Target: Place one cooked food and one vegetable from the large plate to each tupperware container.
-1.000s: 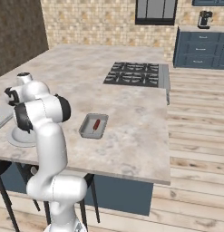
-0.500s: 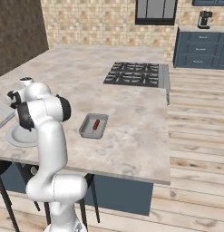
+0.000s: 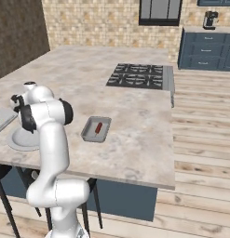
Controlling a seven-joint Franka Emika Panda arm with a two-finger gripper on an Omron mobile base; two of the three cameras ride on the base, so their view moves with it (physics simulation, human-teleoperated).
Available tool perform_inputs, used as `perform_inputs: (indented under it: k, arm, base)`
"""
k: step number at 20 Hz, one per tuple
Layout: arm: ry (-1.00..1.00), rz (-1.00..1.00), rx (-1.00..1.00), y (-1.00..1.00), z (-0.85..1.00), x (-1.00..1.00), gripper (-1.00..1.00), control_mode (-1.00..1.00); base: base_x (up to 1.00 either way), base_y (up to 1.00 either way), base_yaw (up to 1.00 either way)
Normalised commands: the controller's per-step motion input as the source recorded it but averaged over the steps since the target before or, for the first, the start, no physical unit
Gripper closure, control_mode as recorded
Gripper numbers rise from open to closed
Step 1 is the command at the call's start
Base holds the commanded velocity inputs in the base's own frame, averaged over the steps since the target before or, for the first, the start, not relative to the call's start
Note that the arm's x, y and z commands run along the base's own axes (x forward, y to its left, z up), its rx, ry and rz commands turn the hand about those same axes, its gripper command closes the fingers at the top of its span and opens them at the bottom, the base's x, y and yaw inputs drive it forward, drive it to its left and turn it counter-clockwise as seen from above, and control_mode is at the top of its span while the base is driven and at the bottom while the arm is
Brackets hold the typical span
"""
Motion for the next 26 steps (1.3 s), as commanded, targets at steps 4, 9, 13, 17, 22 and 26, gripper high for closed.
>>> perform_inputs:
  k: [4,9,13,17,22,26]
  arm:
    - [0.00,0.00,0.00,0.11,-0.21,0.24,-1.00,-1.00]
    - [0.01,0.00,0.00,0.25,-0.22,0.10,-1.00,-1.00]
    - [0.01,0.00,0.00,0.16,-0.14,-0.01,-1.00,-1.00]
    - [0.00,0.00,0.00,0.00,-0.01,-0.07,-1.00,-1.00]
    - [0.00,0.00,0.00,0.00,-0.01,-0.01,-1.00,-1.00]
    - [0.00,0.00,0.01,-0.03,-0.07,-0.10,-1.00,-1.00]
  base:
    - [0.00,0.00,0.00]
    - [0.00,0.00,0.00]
    - [0.00,0.00,0.00]
    - [0.00,0.00,0.00]
    - [0.00,0.00,0.00]
    - [0.00,0.00,0.00]
